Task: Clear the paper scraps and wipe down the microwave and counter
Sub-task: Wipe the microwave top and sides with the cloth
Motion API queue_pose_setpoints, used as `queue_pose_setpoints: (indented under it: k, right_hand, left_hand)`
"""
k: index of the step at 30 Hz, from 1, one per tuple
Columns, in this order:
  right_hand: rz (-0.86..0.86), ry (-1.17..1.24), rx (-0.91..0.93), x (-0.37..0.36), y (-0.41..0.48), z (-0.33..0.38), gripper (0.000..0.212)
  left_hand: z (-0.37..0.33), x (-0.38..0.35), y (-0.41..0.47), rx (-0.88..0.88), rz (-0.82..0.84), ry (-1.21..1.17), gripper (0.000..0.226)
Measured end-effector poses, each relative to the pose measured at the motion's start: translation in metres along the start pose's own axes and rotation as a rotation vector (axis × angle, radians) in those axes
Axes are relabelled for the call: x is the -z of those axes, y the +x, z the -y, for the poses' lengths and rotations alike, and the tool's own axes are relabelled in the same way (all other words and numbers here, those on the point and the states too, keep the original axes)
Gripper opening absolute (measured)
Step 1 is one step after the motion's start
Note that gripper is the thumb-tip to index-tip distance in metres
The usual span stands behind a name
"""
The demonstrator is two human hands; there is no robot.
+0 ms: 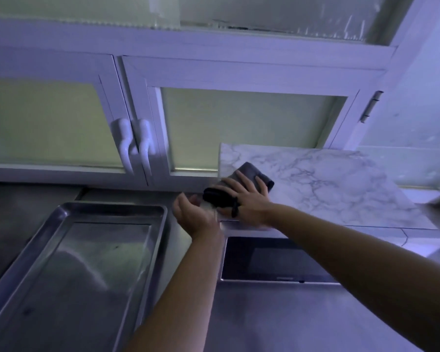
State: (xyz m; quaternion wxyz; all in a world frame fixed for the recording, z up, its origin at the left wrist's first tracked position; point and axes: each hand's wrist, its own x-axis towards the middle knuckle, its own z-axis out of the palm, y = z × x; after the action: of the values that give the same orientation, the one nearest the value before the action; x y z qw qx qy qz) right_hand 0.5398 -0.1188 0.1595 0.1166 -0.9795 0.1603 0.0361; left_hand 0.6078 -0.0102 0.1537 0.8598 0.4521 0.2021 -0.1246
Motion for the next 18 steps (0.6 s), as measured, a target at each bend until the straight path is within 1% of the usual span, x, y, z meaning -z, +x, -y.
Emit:
queue_pose_setpoints:
  k: [1,2,3,6,8,10,12,13,16,18]
  right_hand:
    - [-0.003,0.015,0.007,-0.002,-0.014,0.004,0.064]
    - [-0.01,0.025,0.014,-0.003,-0.025,0.007,0.063]
    - [-0.023,0.028,0.017,-0.003,-0.035,0.008,0.062]
    - [-0.052,0.008,0.013,-0.007,-0.061,0.012,0.062]
    - [-0.058,-0.007,0.028,-0.01,-0.076,0.01,0.063]
    - [-0.069,-0.025,0.045,-0.012,-0.092,0.001,0.066]
    - [-0.068,-0.039,0.033,-0.011,-0.107,-0.011,0.068]
    - [-0.064,-0.04,0.014,-0.009,-0.114,-0.019,0.069]
    - [-0.073,-0.033,-0.061,-0.006,-0.135,-0.042,0.068]
    - [-0.088,-0.017,-0.099,-0.004,-0.148,-0.06,0.064]
  left_hand:
    - [-0.006,0.008,0.005,0.031,-0.021,0.001,0.028]
    - [-0.013,0.015,0.01,0.024,-0.012,0.055,0.027]
    - [-0.019,0.021,0.013,-0.006,0.032,0.129,0.023]
    - [-0.027,0.032,0.006,-0.177,0.246,0.419,0.027]
    - [-0.021,0.038,-0.01,-0.332,0.422,0.668,0.032]
    - [-0.009,0.046,-0.027,-0.433,0.571,0.848,0.037]
    - [0.002,0.052,-0.042,-0.494,0.673,0.979,0.041]
    - [0.006,0.053,-0.049,-0.552,0.709,1.044,0.042]
    - [0.013,0.06,-0.061,-0.88,0.799,1.2,0.041]
    - [0.014,0.063,-0.066,-1.044,0.797,1.361,0.043]
